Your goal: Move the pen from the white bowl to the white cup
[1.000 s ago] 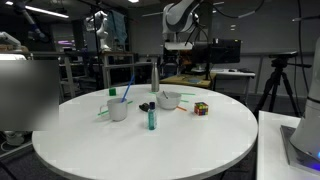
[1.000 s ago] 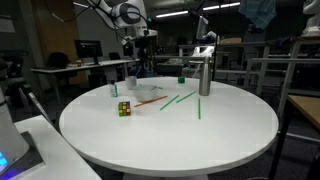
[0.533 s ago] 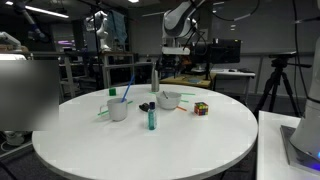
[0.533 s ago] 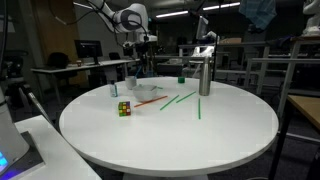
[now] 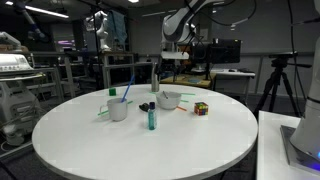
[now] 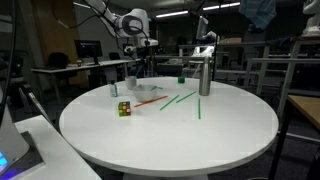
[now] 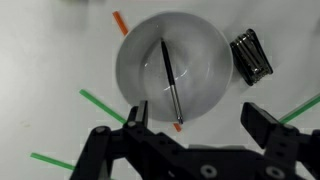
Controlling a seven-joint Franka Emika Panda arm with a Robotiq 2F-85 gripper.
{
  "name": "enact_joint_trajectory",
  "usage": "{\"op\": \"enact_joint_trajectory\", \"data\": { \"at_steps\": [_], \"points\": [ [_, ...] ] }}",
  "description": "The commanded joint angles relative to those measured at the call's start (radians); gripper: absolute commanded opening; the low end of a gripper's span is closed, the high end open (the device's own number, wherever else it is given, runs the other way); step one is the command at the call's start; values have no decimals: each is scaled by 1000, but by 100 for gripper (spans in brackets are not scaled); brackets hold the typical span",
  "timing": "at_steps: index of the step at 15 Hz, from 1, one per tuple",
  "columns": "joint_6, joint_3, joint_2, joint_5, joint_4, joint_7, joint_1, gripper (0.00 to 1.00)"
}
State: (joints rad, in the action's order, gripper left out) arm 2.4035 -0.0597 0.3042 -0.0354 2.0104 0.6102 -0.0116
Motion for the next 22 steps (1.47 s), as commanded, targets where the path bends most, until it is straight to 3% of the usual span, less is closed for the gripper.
{"op": "enact_joint_trajectory", "data": {
  "at_steps": [1, 22],
  "points": [
    [-4, -19, 34, 9, -26, -29, -5, 100],
    [137, -22, 131, -18, -31, -250, 12, 100]
  ]
}}
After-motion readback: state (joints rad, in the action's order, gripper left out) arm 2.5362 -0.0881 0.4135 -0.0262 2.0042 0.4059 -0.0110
